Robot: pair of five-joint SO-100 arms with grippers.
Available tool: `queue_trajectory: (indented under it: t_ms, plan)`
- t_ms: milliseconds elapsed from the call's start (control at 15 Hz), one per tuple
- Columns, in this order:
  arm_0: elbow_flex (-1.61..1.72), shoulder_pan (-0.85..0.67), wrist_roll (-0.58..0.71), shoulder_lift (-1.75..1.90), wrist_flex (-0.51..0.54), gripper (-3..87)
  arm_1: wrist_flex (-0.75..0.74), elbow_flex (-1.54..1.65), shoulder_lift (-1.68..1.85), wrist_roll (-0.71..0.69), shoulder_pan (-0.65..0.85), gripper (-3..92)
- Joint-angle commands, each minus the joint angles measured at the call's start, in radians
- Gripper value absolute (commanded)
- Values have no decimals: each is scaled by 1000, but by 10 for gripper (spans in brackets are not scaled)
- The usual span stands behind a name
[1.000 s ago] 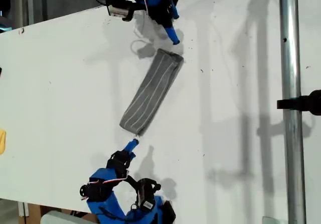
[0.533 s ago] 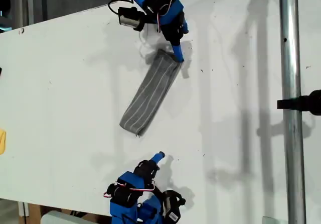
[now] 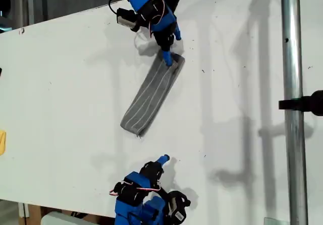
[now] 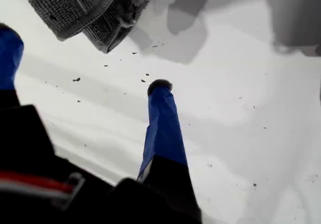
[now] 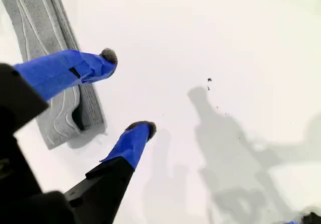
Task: Grasp corners of a towel and fold twice.
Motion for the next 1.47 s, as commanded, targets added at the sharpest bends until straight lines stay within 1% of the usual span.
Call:
queue_trajectory:
  t_ms: [0, 133, 333, 533, 600, 667, 733, 800, 933, 1000, 1200, 1267, 1333, 1400]
  plan:
    - [18, 17, 6, 87, -23, 201, -78, 35, 20, -35, 54, 458]
    - [74, 11, 18, 146, -58, 199, -173, 34, -83, -97, 112, 448]
    - [172, 6, 23, 250, -121, 194, -334, -35, -337, -225, 212, 438]
    - [239, 6, 31, 322, -138, 189, -325, -55, -357, -347, 330, 429]
    - [249, 5, 35, 328, -138, 189, -313, -60, -348, -394, 371, 414]
    - [258, 5, 35, 330, -143, 189, -290, -60, -325, -430, 405, 377]
    - [267, 3, 41, 337, -155, 188, -273, -60, -314, -479, 442, 241]
    - [275, 2, 43, 345, -160, 187, -236, -58, -301, -471, 463, 8]
    - [299, -3, 41, 387, -160, 185, -179, -48, -233, -512, 480, -2]
    - [314, -6, 40, 417, -164, 182, -124, -46, -170, -511, 460, -2]
    - [360, -17, 43, 479, -209, 173, 100, -94, 101, -416, 336, -2]
    - [368, -17, 44, 474, -224, 172, 147, -132, 152, -397, 308, -2]
    - [371, -17, 48, 468, -236, 170, 161, -176, 160, -407, 310, -2]
    - [371, -15, 48, 465, -244, 168, 135, -213, 149, -437, 333, -2]
